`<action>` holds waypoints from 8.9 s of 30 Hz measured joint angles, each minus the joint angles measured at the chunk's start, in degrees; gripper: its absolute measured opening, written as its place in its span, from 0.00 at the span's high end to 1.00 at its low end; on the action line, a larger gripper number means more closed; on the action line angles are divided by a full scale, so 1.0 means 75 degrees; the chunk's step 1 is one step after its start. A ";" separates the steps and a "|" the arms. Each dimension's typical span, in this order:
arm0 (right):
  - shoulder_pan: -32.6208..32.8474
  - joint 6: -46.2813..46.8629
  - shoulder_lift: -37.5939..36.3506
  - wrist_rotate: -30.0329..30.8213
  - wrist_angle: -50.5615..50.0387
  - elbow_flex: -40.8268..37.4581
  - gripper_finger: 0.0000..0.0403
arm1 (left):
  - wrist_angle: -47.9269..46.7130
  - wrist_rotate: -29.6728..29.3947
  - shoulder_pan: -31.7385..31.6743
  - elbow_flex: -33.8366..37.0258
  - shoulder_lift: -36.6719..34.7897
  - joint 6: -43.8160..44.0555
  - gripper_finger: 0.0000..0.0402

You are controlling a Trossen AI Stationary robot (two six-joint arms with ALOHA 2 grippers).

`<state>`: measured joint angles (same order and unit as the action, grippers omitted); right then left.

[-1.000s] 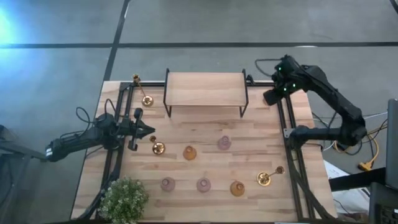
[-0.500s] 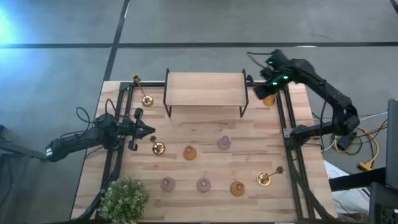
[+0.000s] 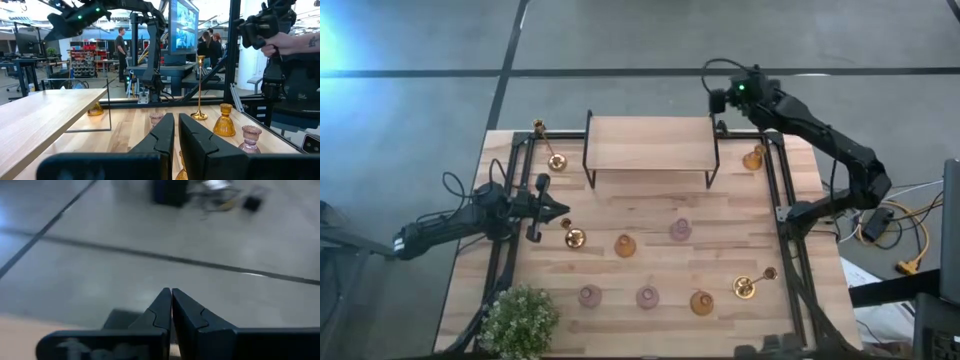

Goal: Pick & Place candle stick holders
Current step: Put the top yellow glass candle holder on the shelf

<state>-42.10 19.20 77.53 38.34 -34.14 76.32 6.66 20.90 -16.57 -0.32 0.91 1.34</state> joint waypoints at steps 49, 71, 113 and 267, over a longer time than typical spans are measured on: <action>0.6720 1.3341 0.0417 0.2493 -0.3950 -0.5750 0.98 | -0.0006 -0.0002 0.0001 0.0000 0.0000 0.0000 0.93; 0.5913 1.2385 0.1784 0.3719 -0.3278 -0.6393 0.98 | -0.0012 -0.0002 0.0000 0.0000 0.0000 0.0000 0.93; 0.3627 0.9823 0.1024 0.5251 0.0082 -0.7677 0.33 | -0.0023 0.0000 0.0001 0.0000 0.0000 0.0000 0.93; 0.0786 -0.3144 -0.0535 -0.5472 0.5872 -0.3133 0.69 | -0.0040 0.0000 0.0001 0.0000 0.0000 0.0000 0.93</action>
<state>-36.21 -4.38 73.52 -2.69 9.91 52.82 6.36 20.90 -16.56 -0.32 0.91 1.34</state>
